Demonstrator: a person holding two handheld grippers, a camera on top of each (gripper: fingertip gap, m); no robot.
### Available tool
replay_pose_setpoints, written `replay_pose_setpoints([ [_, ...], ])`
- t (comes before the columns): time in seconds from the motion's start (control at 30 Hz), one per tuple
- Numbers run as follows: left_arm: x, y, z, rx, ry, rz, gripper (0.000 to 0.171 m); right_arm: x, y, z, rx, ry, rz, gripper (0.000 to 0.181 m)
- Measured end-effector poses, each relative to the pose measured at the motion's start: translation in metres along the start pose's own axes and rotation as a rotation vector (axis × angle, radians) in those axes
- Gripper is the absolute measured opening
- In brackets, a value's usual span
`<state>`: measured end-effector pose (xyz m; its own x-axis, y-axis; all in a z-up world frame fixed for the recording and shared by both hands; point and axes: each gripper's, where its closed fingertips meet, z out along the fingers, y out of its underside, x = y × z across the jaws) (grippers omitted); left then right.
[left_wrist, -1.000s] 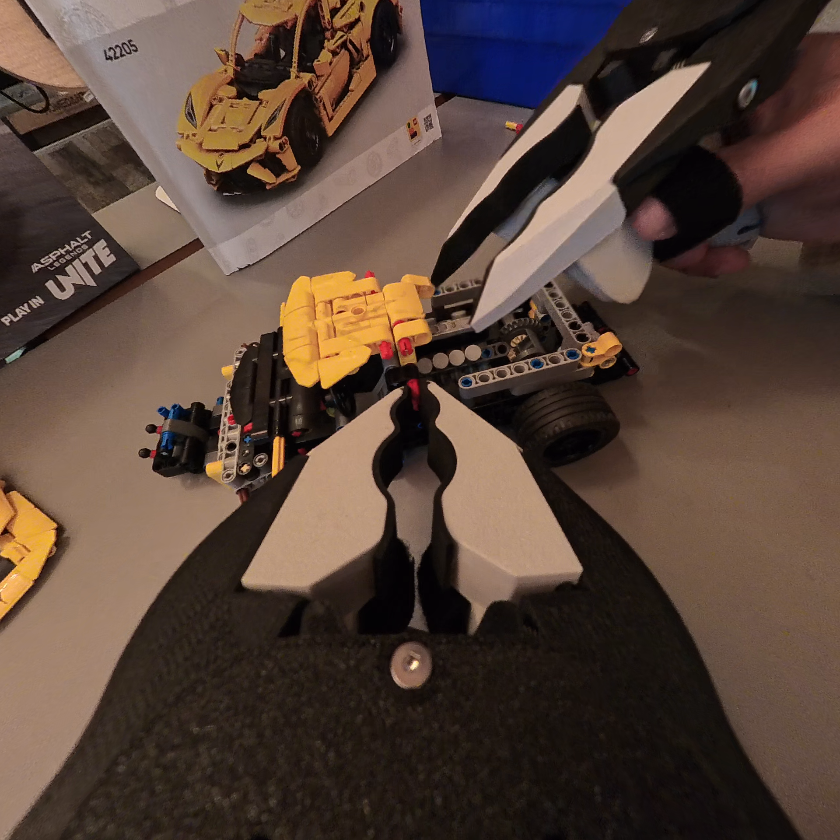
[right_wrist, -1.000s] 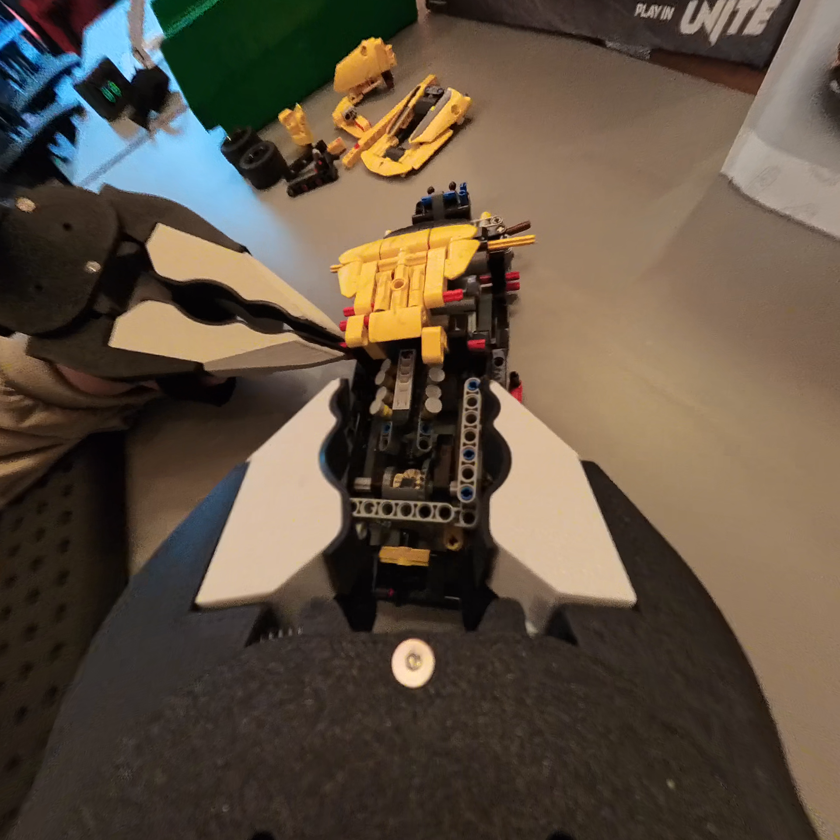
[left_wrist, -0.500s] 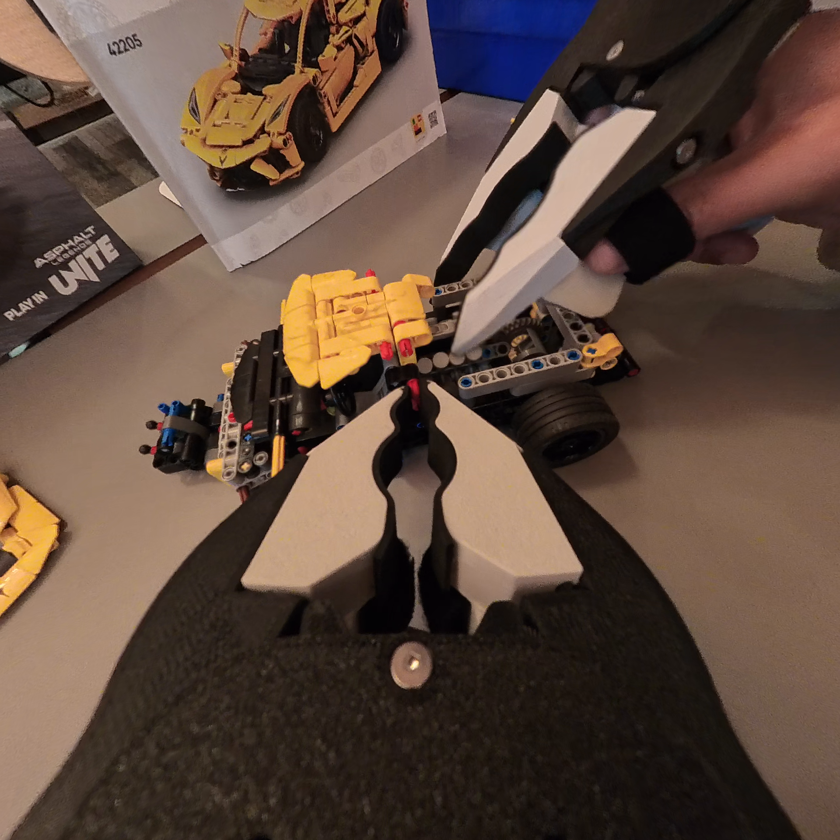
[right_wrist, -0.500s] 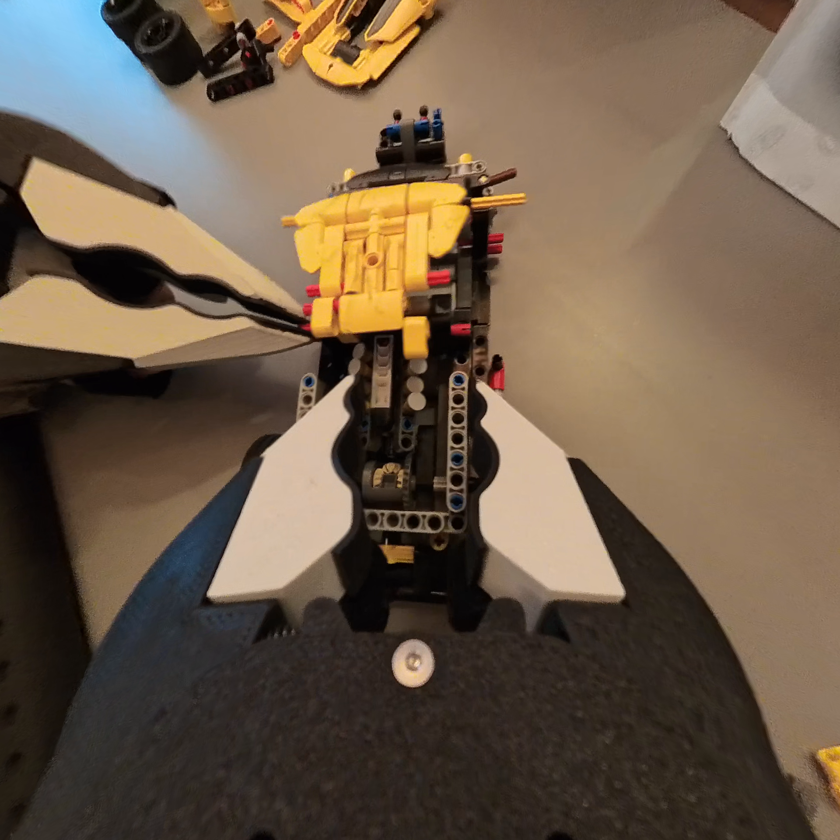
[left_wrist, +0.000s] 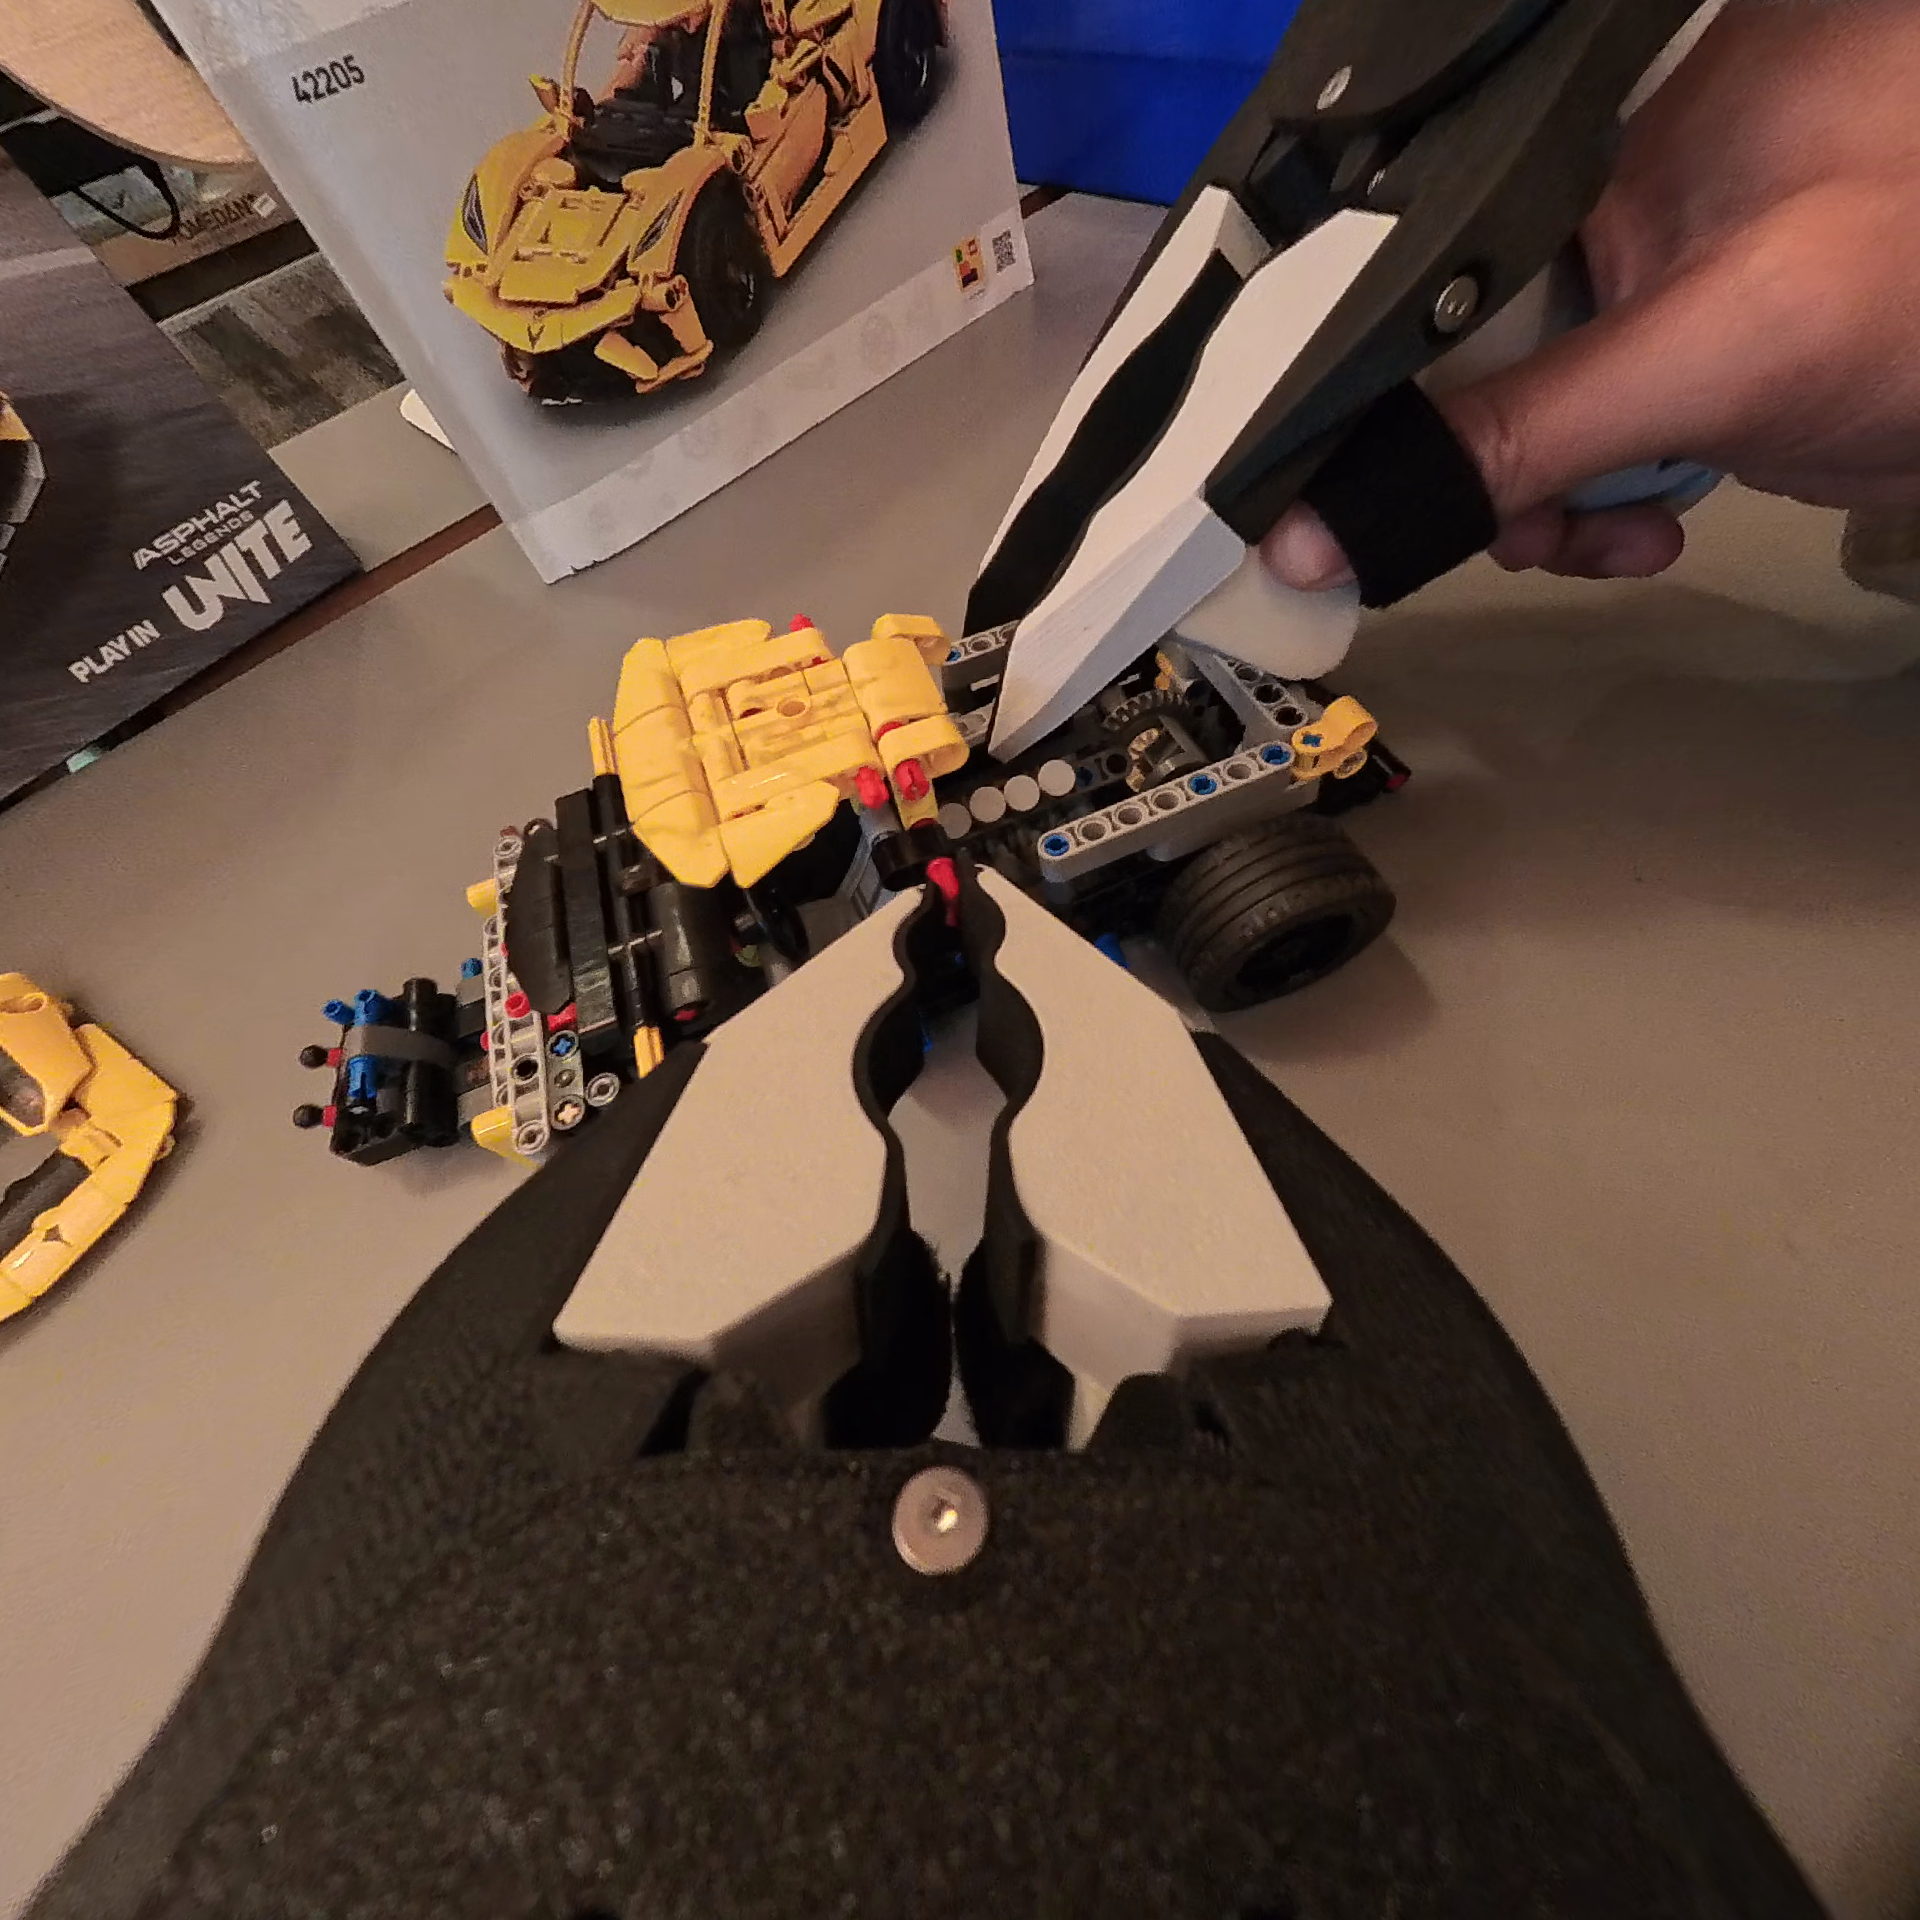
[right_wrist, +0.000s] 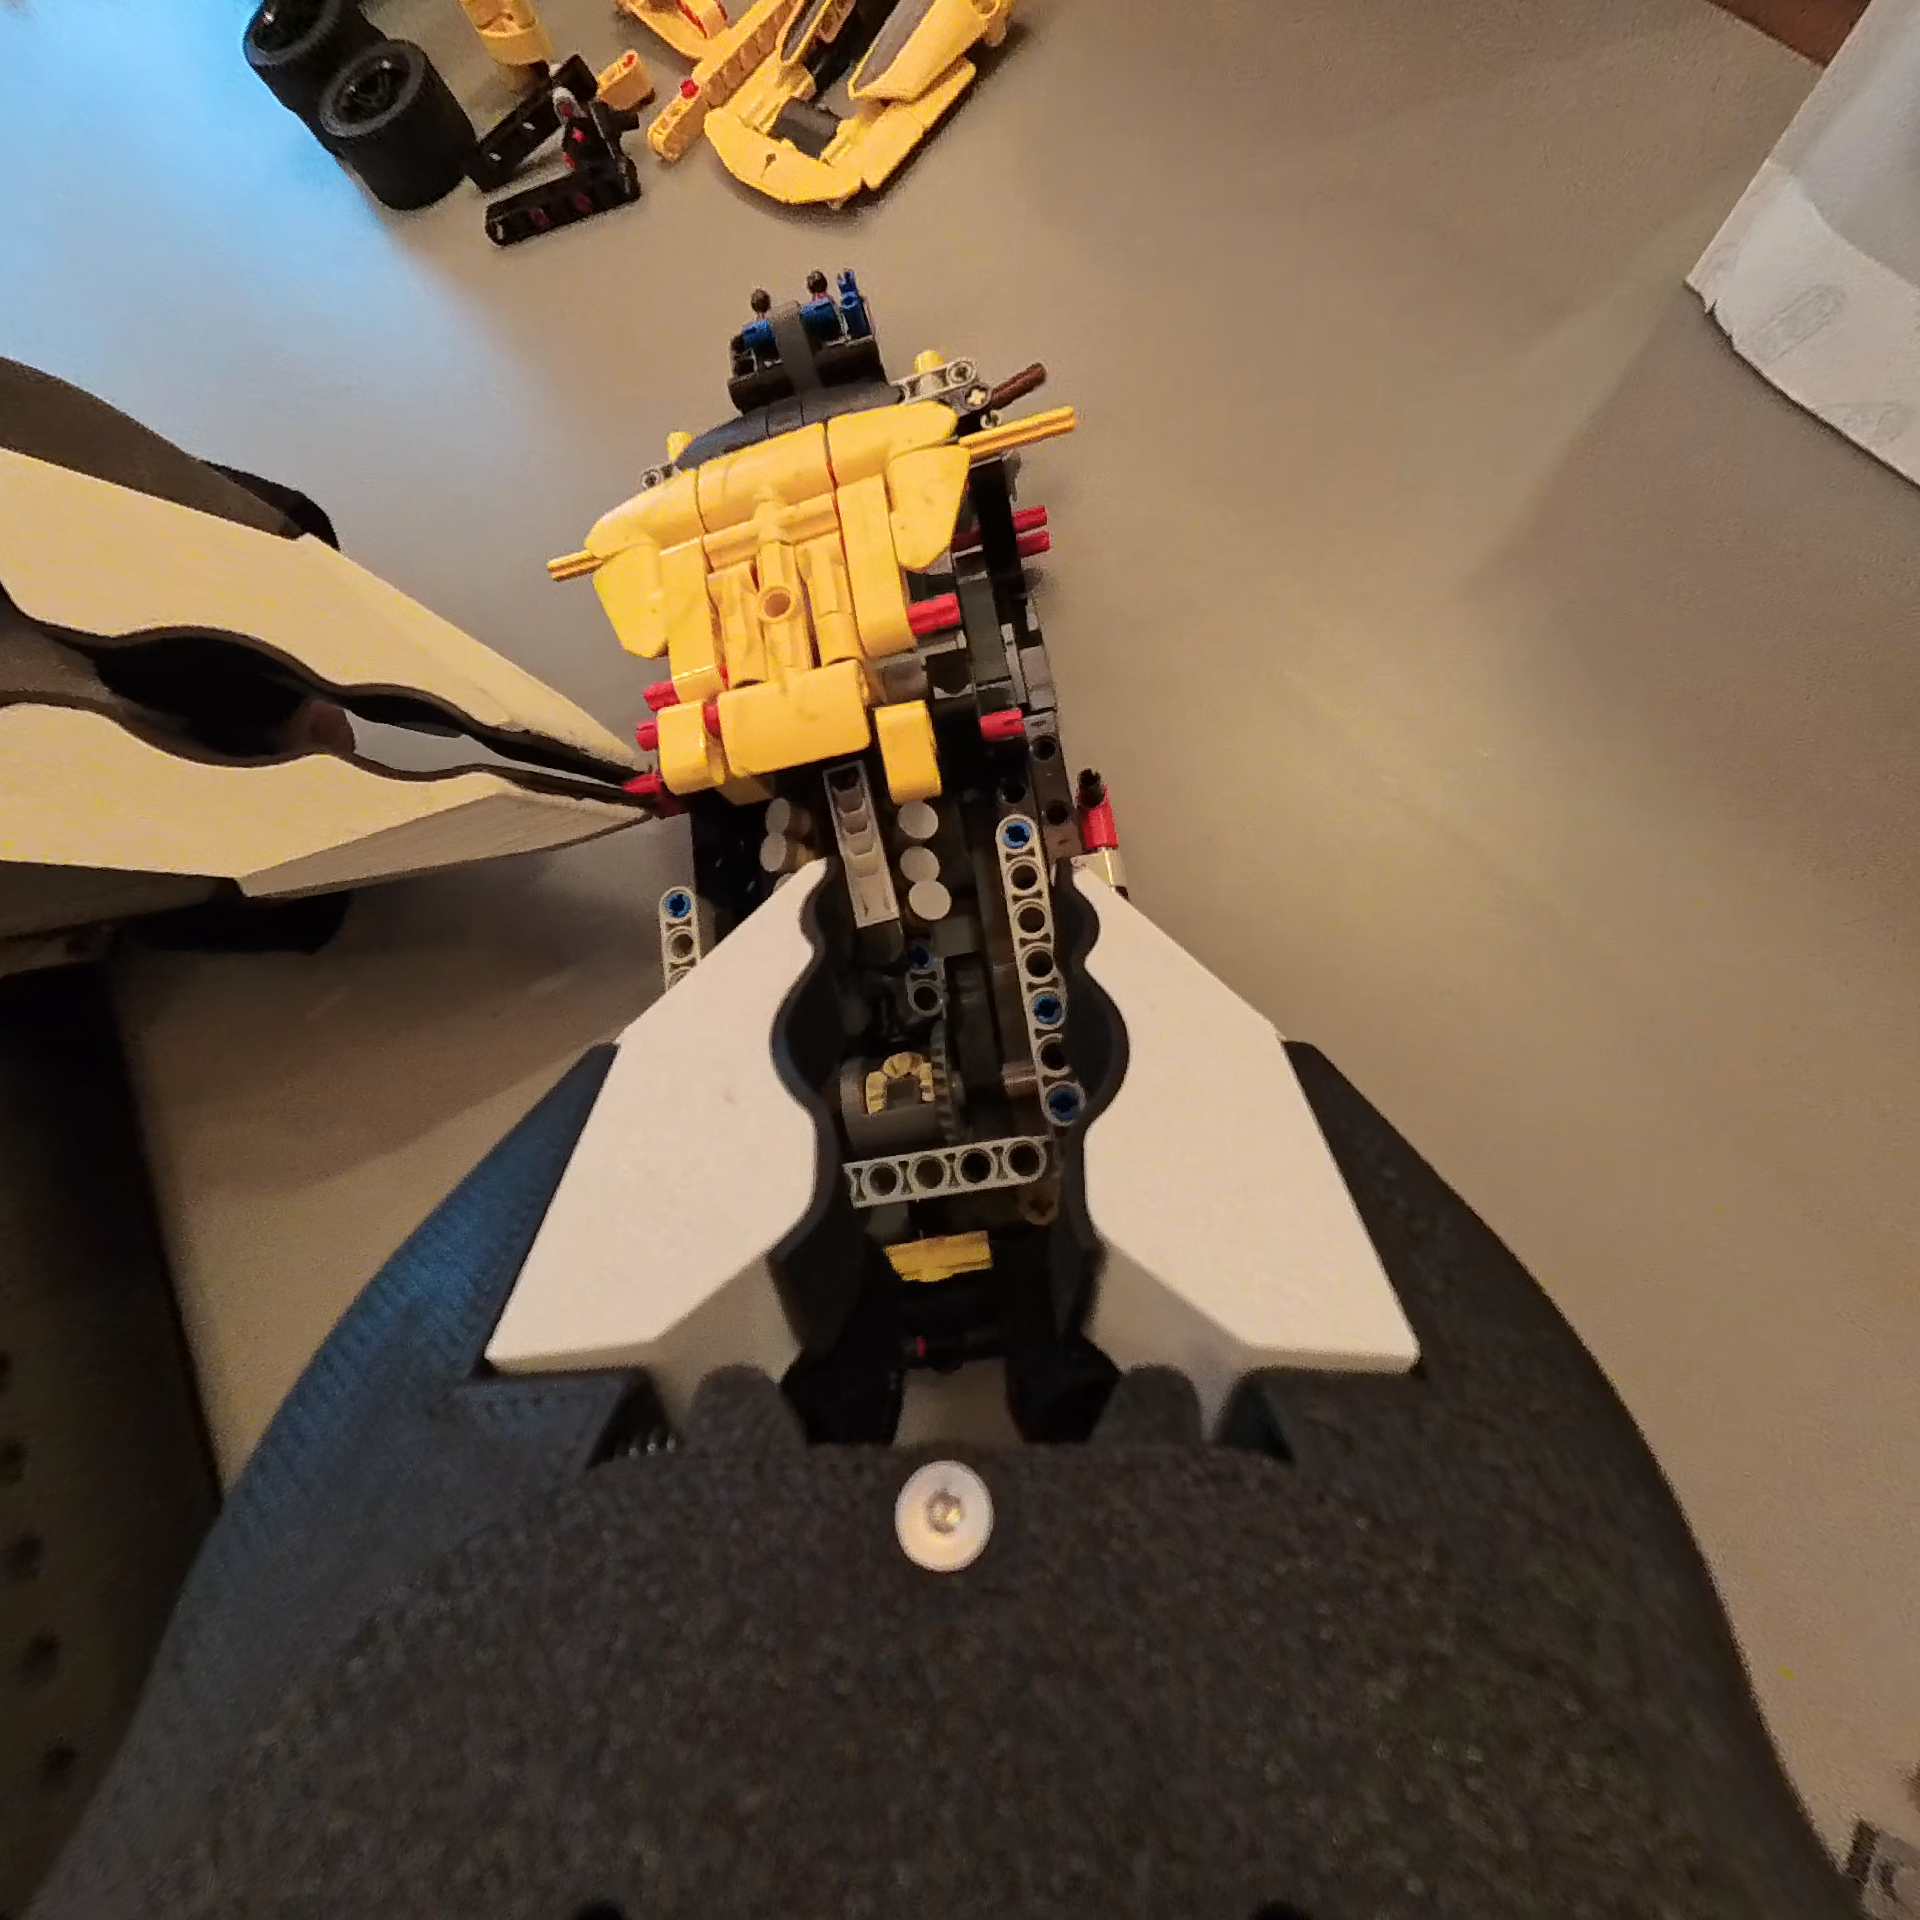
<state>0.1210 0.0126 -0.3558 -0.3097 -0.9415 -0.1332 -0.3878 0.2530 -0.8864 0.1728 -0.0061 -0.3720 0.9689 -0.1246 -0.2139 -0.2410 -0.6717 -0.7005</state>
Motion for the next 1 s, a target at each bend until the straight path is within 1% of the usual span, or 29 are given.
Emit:
replay_pose_setpoints([
  [0.07, -0.001, -0.001, 0.002, 0.021, 0.017, -0.047, 0.002, 0.000, -0.001, 0.000, 0.008, -0.003, -0.004, 0.038],
  [0.13, -0.003, -0.004, 0.000, 0.038, 0.049, -0.093, 0.003, 0.001, -0.002, 0.000, 0.046, -0.042, 0.034, 0.039],
  [0.17, -0.007, -0.007, -0.003, 0.058, 0.033, -0.090, 0.004, 0.001, -0.004, -0.001, 0.081, -0.066, 0.043, 0.039],
  [0.23, -0.030, -0.017, -0.015, 0.137, -0.057, -0.082, 0.004, 0.002, -0.003, -0.008, 0.120, -0.101, 0.047, 0.038],
  [0.27, -0.041, -0.021, -0.023, 0.175, -0.080, -0.096, 0.007, 0.002, -0.005, -0.016, 0.147, -0.121, 0.056, 0.039],
  [0.33, -0.058, -0.022, -0.033, 0.219, -0.076, -0.178, 0.019, 0.003, -0.019, -0.039, 0.254, -0.137, 0.058, 0.039],
  [0.37, -0.060, -0.021, -0.034, 0.220, -0.042, -0.222, 0.024, 0.002, -0.027, -0.050, 0.306, -0.140, 0.044, 0.036],
  [0.4, -0.059, -0.020, -0.034, 0.216, -0.007, -0.250, 0.024, -0.001, -0.031, -0.059, 0.334, -0.146, 0.019, 0.034],
  [0.43, -0.055, -0.019, -0.032, 0.208, 0.017, -0.254, 0.024, -0.004, -0.031, -0.064, 0.335, -0.147, -0.017, 0.033],
  [0.57, -0.017, -0.018, -0.023, 0.169, 0.157, -0.163, 0.024, -0.009, -0.012, -0.062, 0.219, -0.127, -0.133, 0.034],
  [0.67, 0.009, -0.015, -0.018, 0.139, 0.224, -0.059, 0.023, -0.026, -0.002, -0.058, 0.176, -0.211, -0.190, 0.032],
  [0.7, 0.015, -0.012, -0.015, 0.123, 0.238, -0.035, 0.022, -0.028, 0.001, -0.056, 0.163, -0.206, -0.221, 0.030],
  [0.8, 0.028, -0.002, -0.009, 0.067, 0.273, -0.012, 0.022, -0.035, 0.009, -0.045, 0.093, -0.182, -0.258, 0.026],
  [0.87, 0.037, 0.000, -0.009, 0.050, 0.316, -0.030, 0.027, -0.041, 0.015, -0.035, 0.031, -0.170, -0.256, 0.025],
  [0.93, 0.039, 0.002, -0.006, 0.028, 0.303, -0.036, 0.037, -0.044, 0.016, -0.027, 0.002, -0.131, -0.278, 0.022],
  [1.0, 0.031, 0.003, -0.003, 0.020, 0.229, -0.009, 0.039, -0.049, 0.017, -0.020, -0.024, -0.121, -0.280, 0.018],
])
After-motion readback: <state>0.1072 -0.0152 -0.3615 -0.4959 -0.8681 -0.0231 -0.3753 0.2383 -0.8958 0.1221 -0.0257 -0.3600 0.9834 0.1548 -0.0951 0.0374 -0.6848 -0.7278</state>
